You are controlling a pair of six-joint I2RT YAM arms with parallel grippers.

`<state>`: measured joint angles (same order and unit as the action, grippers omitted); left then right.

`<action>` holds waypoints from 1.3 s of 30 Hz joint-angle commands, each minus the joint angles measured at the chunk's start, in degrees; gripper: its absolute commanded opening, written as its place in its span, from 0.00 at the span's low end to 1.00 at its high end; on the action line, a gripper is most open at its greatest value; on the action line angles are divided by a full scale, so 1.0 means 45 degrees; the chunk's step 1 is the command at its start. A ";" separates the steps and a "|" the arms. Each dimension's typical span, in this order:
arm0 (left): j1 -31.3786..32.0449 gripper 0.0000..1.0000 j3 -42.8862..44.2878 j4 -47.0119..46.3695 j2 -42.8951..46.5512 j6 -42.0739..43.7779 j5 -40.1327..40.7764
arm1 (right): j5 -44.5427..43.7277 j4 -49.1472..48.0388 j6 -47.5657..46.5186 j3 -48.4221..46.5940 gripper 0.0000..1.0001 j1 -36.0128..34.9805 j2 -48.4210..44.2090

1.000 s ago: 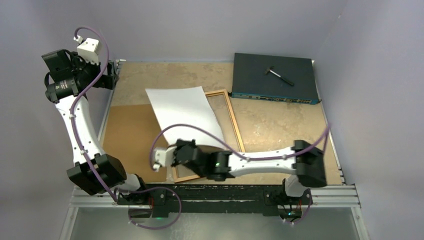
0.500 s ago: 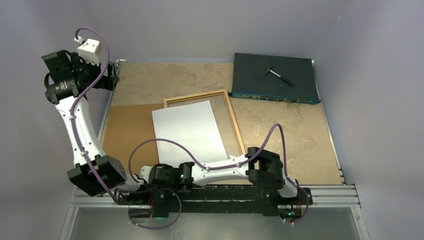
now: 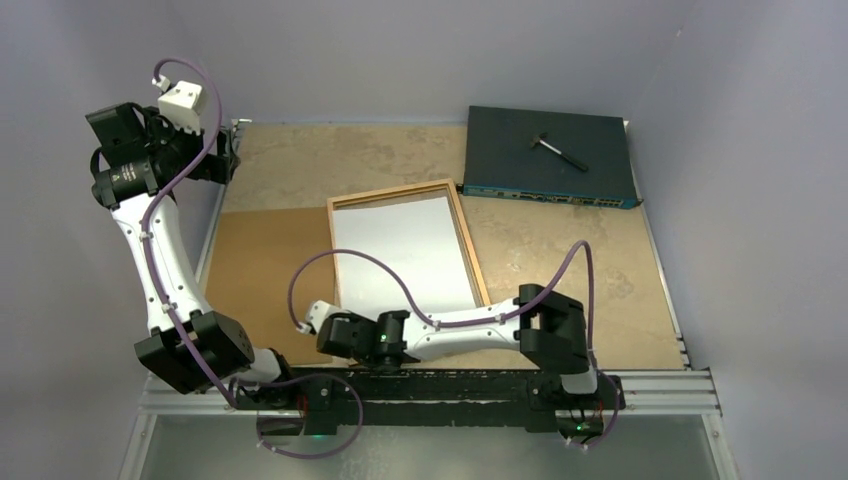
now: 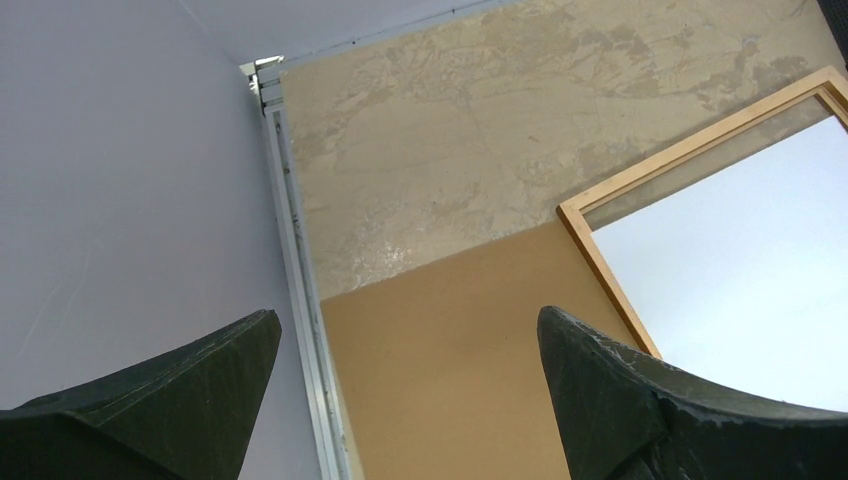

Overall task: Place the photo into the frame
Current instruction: Turn over the photo from the photo frame.

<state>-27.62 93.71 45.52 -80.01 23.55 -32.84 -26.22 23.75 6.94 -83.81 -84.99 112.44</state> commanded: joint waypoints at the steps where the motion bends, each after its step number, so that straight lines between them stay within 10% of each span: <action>1: 0.0041 1.00 -0.0136 -0.0152 0.0379 0.0067 -0.0291 | -0.0769 -0.0118 0.0412 0.0264 0.00 0.0368 -0.0537; 39: 0.0043 1.00 -0.0688 -0.0359 0.0475 0.0159 -0.0339 | -0.0698 -0.2414 -0.1950 0.1690 0.02 0.0430 -0.0864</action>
<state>-27.62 91.02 45.28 -79.75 23.57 -32.88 -27.97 14.81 0.32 -74.98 -82.91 109.75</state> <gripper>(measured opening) 0.995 0.008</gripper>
